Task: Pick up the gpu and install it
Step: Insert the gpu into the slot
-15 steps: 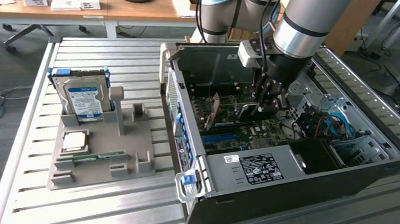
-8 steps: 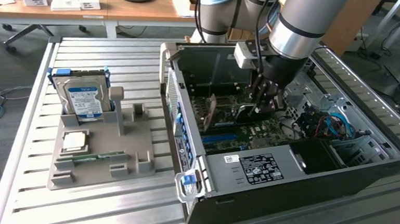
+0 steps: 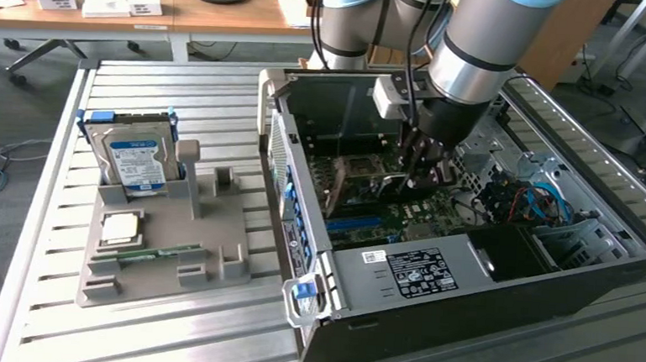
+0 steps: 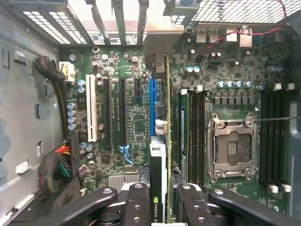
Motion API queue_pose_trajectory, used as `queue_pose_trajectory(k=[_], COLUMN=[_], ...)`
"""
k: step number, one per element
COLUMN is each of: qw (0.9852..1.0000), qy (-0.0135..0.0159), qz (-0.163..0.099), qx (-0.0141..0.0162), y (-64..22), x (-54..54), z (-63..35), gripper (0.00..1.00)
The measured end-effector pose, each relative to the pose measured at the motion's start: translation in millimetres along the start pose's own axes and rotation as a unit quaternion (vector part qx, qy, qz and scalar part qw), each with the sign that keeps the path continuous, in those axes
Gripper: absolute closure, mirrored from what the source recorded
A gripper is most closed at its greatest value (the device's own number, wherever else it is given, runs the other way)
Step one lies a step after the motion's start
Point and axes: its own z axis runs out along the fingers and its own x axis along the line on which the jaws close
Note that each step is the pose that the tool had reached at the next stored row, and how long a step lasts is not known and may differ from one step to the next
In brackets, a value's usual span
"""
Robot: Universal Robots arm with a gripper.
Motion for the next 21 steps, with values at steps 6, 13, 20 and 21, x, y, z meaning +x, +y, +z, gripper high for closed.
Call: queue_pose_trajectory(k=[6, 13, 20, 21], qw=[1.0000, 1.0000, 1.0000, 1.0000], qy=[0.0001, 0.0000, 0.0001, 0.0001], qz=[0.000, 0.000, 0.000, 0.000], qx=[0.0000, 0.0000, -0.0001, 0.0000], y=[5.5, 13.0, 16.3, 16.3], x=[0.4, 0.8, 0.9, 0.9], z=[2.3, 3.4, 3.9, 4.0], gripper=[0.73, 0.73, 0.73, 0.73])
